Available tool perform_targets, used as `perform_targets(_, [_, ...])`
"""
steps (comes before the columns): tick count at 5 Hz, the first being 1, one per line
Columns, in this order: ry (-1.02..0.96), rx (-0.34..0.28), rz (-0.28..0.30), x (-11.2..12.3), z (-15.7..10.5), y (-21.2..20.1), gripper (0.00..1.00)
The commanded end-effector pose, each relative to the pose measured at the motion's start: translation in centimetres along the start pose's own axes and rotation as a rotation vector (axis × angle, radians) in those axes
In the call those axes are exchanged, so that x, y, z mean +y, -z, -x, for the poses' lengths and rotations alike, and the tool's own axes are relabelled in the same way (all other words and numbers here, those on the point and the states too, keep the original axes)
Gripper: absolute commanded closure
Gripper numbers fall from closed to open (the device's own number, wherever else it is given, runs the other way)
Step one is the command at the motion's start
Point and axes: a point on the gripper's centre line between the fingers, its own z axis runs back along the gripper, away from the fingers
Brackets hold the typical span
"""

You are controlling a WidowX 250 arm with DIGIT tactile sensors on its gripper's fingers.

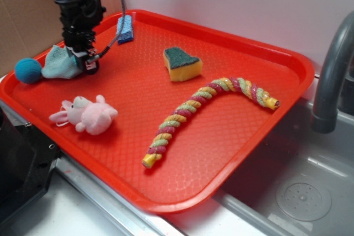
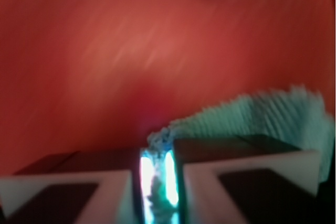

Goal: Grab the blue cloth.

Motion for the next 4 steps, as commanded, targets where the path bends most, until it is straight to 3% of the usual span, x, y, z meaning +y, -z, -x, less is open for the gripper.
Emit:
perform_targets(1, [-0.079,-0.039,-0.17,-7.2,0.5,-10.6,1.0])
perform_targets(2, [-0.12,-0.045,-0.065,-6.2,0.7,-15.5,1.0])
perform_targets(3, [-0.156,-0.085,-0.047,-5.4,1.0,-17.6,1.0])
perform_targets(4, [-0.177,-0.054,-0.184,-4.4,0.0,-17.5,1.0])
